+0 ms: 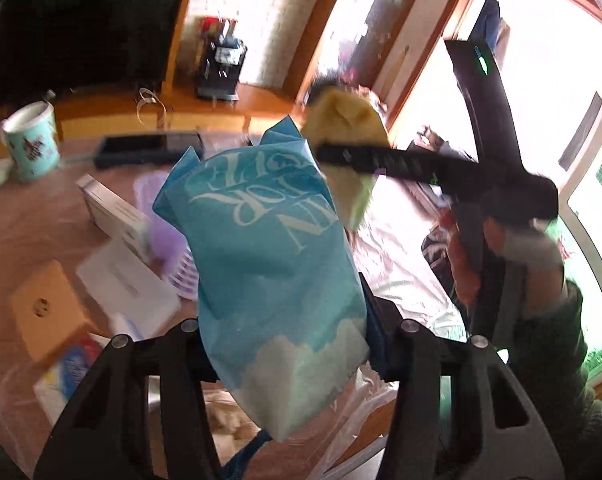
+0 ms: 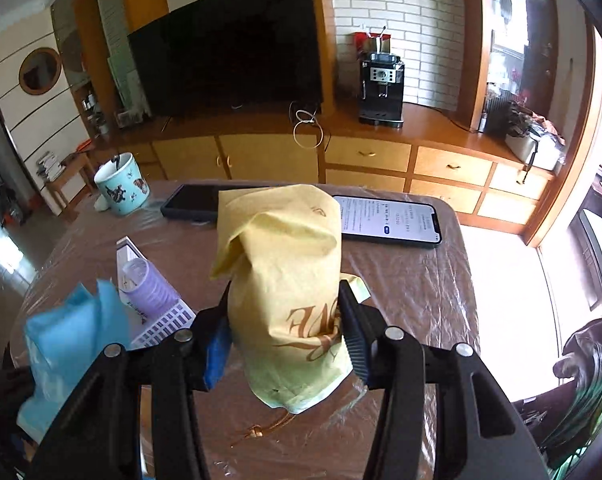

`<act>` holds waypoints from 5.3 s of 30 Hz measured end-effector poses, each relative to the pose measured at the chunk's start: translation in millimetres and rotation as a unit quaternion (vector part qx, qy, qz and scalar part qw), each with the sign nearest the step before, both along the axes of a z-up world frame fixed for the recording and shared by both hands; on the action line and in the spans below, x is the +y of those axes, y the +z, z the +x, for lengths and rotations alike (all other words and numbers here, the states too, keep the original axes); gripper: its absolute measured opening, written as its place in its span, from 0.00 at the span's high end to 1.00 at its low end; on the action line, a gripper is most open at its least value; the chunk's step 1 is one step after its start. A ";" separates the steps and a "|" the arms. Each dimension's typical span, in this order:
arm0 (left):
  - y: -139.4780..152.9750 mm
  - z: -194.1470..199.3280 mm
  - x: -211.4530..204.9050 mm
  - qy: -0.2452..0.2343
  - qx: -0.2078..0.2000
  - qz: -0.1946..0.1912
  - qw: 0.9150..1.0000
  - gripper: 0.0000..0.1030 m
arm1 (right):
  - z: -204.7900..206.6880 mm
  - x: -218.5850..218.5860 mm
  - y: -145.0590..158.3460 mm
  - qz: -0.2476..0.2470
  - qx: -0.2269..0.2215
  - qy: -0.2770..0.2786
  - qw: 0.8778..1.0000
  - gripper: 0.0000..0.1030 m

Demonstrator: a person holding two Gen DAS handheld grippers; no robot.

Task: Collect trash
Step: 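Grasp the blue plastic bag with the left tool while the right tool grasps the yellow paper bag, then carry both held bags over the black trash bin with both tools, then open the left tool over the bin while the right tool releases the yellow bag, then move both tools back toward the medicine box and tissue ball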

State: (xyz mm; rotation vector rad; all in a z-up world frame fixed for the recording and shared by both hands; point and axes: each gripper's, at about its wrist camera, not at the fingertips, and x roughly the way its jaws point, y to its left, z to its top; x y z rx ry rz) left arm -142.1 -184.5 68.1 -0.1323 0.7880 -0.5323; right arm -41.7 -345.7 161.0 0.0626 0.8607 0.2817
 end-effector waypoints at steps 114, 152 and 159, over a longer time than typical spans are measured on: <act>-153.6 -164.8 79.6 -0.116 0.096 0.219 0.964 0.48 | -276.4 134.2 -147.8 -0.028 0.139 0.141 0.980 0.55; -98.7 -175.2 103.2 -0.093 0.048 0.183 0.978 0.18 | -302.1 122.6 -80.9 -0.063 0.038 0.115 0.991 0.18; 0.7 -181.0 128.5 0.026 -0.158 0.120 0.980 0.01 | -292.2 102.9 -4.7 0.005 -0.145 0.031 0.989 0.04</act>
